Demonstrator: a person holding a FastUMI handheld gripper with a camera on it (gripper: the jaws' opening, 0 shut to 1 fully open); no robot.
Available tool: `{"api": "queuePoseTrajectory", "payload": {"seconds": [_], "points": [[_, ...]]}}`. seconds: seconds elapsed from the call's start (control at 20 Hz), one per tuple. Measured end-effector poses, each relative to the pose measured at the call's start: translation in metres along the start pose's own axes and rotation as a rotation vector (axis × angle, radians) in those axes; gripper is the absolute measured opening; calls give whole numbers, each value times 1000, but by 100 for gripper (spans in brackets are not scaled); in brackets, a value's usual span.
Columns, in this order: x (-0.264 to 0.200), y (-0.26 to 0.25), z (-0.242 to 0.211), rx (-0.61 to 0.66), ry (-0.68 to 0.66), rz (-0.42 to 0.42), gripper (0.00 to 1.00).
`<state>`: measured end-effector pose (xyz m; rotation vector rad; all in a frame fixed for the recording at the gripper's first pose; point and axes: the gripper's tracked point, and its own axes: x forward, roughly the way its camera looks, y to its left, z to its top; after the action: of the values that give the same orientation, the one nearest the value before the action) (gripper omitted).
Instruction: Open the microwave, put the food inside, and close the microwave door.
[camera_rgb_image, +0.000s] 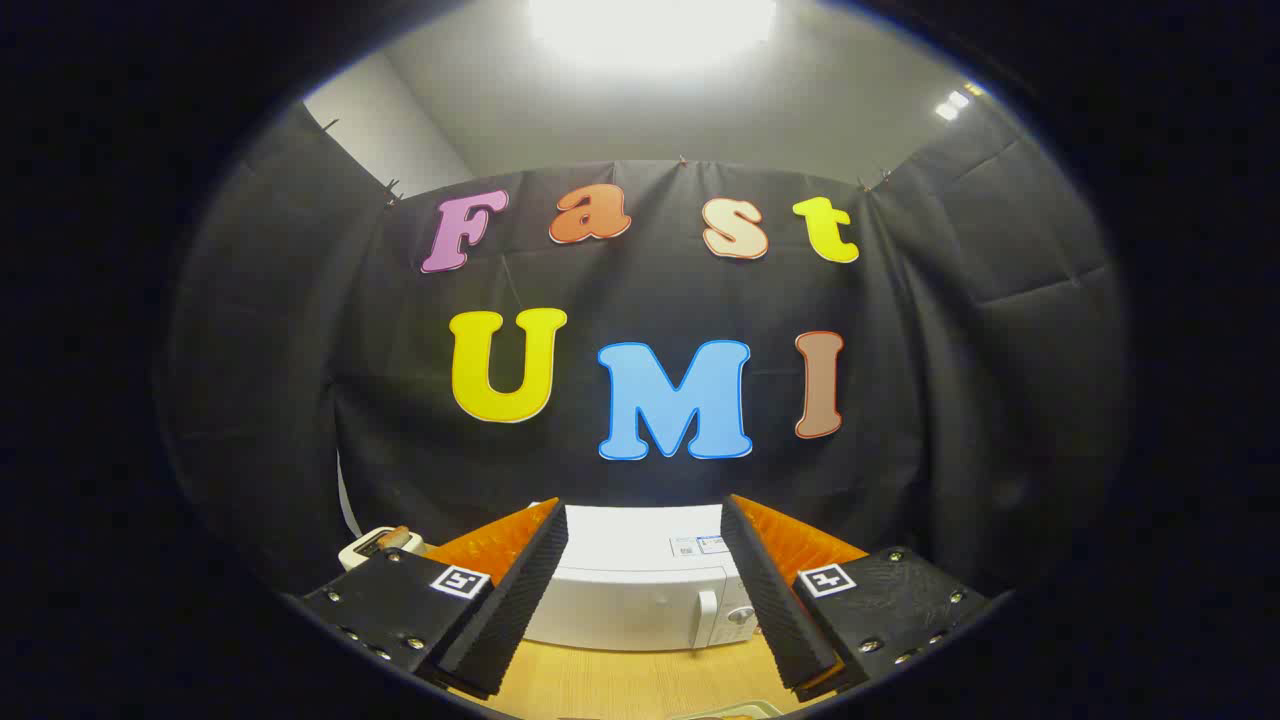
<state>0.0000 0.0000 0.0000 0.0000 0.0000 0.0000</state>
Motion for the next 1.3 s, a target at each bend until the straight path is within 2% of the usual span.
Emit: {"api": "queuePoseTrajectory", "payload": {"seconds": [0.35, 0.9, 1.3], "points": [[-8, 11, 3, 0, -23, 34, 96], [-5, 7, 1, -12, -52, 39, 96], [19, -15, -53, -18, -41, 30, 96]]}}
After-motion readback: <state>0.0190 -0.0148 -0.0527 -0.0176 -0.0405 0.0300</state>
